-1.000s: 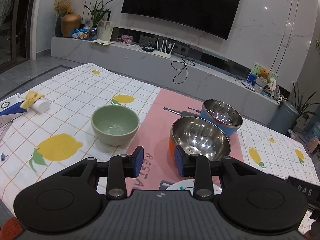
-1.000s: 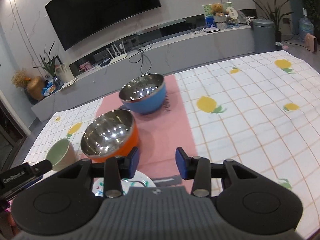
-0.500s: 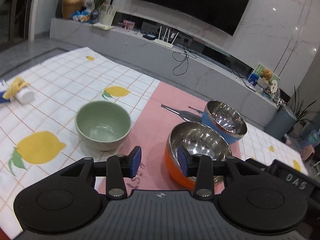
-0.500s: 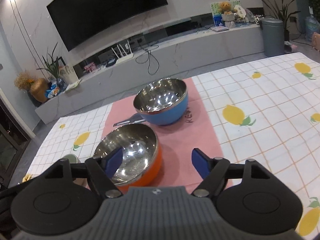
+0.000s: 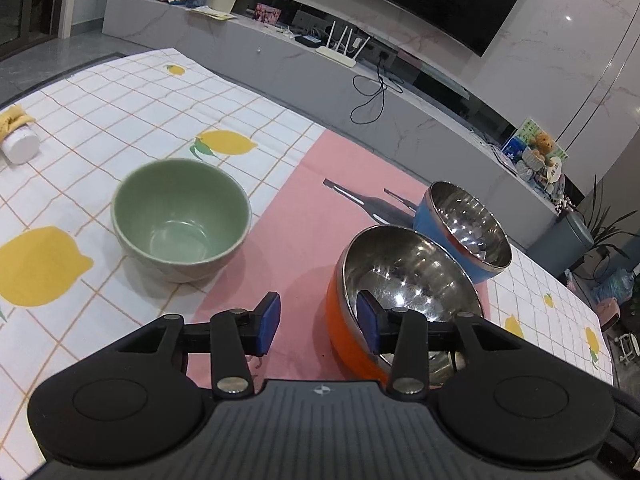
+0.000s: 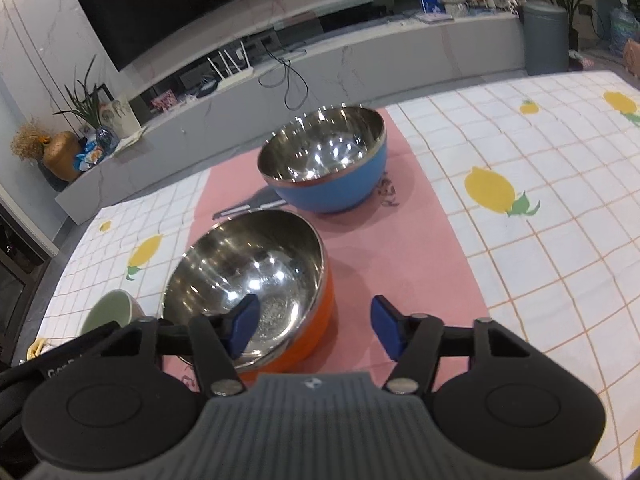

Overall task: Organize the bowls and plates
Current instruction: 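Move both tools to the orange steel bowl rim and grip it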

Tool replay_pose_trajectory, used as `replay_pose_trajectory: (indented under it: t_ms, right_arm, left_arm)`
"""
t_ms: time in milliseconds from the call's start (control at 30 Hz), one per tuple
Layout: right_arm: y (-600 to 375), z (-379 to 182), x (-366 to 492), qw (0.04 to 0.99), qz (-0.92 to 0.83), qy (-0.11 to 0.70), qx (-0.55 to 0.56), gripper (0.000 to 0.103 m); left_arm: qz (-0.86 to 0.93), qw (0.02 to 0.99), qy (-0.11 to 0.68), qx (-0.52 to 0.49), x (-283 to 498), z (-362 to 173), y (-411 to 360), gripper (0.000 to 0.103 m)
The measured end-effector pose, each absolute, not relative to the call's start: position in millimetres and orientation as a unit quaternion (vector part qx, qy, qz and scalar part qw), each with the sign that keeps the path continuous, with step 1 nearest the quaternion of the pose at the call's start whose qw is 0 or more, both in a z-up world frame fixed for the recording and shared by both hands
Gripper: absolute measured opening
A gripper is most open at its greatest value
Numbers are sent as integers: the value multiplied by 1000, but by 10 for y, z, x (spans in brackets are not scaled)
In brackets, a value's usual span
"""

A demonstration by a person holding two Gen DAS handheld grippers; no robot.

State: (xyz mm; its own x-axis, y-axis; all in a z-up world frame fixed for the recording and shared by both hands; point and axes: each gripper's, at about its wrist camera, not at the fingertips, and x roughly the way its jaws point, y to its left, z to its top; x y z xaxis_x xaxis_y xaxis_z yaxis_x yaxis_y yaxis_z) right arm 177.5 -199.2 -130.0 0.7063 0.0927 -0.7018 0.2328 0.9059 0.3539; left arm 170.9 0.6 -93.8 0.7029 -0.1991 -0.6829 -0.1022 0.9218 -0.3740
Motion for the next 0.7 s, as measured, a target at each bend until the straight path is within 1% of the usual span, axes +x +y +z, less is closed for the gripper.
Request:
replay_pose_trajectory:
  t_ms: [67,100,167,233,267,333,367,467,700]
  right_arm:
    - [-2007,-1340,1799,892,-40,392,222,53]
    - [-2018,-1358,1815,888,-41,397,227,49]
    - [-2043,-1389,1830,882,-41,404,240,44]
    - [-2057,-1394,1835,879,-37,403,252,39]
    - [-2059,-1394,1836,878,-34,403,257,36]
    - [-2059,-1395,1845,874,-24,405,267,27]
    - [-2065,-1393,1849,872,-19,406,274,24]
    - [-2073,-1378,1868,868,-22,412,277,22]
    - [-2066,-1217,1757,874,-13,406,265,20]
  left_arm:
    - [-30,901,386,-193,1739,-943,-15,40]
    - [-33,902,386,-189,1751,-940,-31,38]
    - [-37,905,386,-176,1770,-927,-80,29]
    - [-42,906,390,-159,1794,-917,-144,24]
    - [-44,907,391,-149,1802,-912,-174,19]
    - [-52,909,392,-133,1816,-902,-222,14]
    - [-49,909,394,-127,1822,-894,-242,14]
    - [-46,907,400,-119,1833,-869,-266,13]
    - [-47,910,394,-118,1703,-703,-234,13]
